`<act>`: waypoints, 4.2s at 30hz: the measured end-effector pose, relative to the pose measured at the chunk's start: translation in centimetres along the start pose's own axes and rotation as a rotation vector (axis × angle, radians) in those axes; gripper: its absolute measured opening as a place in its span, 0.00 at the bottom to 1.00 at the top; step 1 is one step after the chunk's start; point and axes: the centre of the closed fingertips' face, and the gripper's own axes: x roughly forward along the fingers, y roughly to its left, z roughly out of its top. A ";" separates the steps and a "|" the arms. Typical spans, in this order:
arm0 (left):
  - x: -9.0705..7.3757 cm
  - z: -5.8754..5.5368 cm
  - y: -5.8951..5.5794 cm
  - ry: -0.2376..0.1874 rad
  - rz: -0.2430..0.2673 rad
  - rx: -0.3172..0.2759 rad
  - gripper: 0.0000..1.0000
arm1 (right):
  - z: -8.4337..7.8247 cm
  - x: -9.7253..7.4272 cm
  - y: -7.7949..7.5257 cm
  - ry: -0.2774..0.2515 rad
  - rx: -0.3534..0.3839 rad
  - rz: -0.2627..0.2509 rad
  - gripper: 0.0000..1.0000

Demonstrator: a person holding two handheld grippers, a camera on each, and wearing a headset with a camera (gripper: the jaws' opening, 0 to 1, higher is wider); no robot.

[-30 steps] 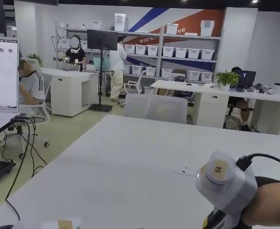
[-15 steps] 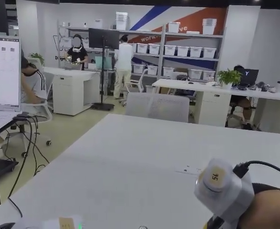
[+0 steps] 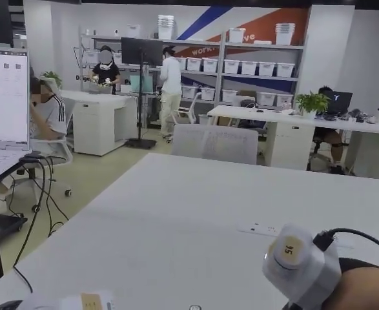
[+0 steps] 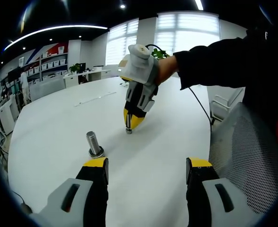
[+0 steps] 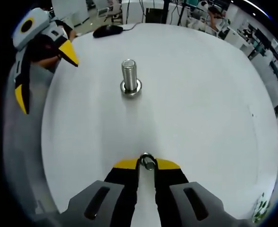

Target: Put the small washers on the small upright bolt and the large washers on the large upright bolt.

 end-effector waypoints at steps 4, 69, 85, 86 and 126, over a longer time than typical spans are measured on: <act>0.0 0.0 0.0 -0.001 0.000 -0.002 0.66 | -0.1 0.2 0.0 0.002 0.003 0.003 0.13; 0.5 -0.4 -0.4 0.020 -0.032 0.001 0.66 | -2.9 -1.0 0.8 -0.089 0.135 -0.024 0.23; 0.5 -0.5 -0.4 0.026 -0.035 -0.003 0.66 | -3.5 -3.3 3.7 -0.245 0.206 -0.061 0.29; 0.5 -0.5 -0.5 0.026 -0.035 -0.003 0.66 | -3.6 -3.4 3.9 -0.251 0.210 -0.061 0.29; -1.3 -0.5 2.1 -0.006 0.011 -0.097 0.95 | -3.0 -7.1 7.5 -0.606 0.309 -0.052 0.70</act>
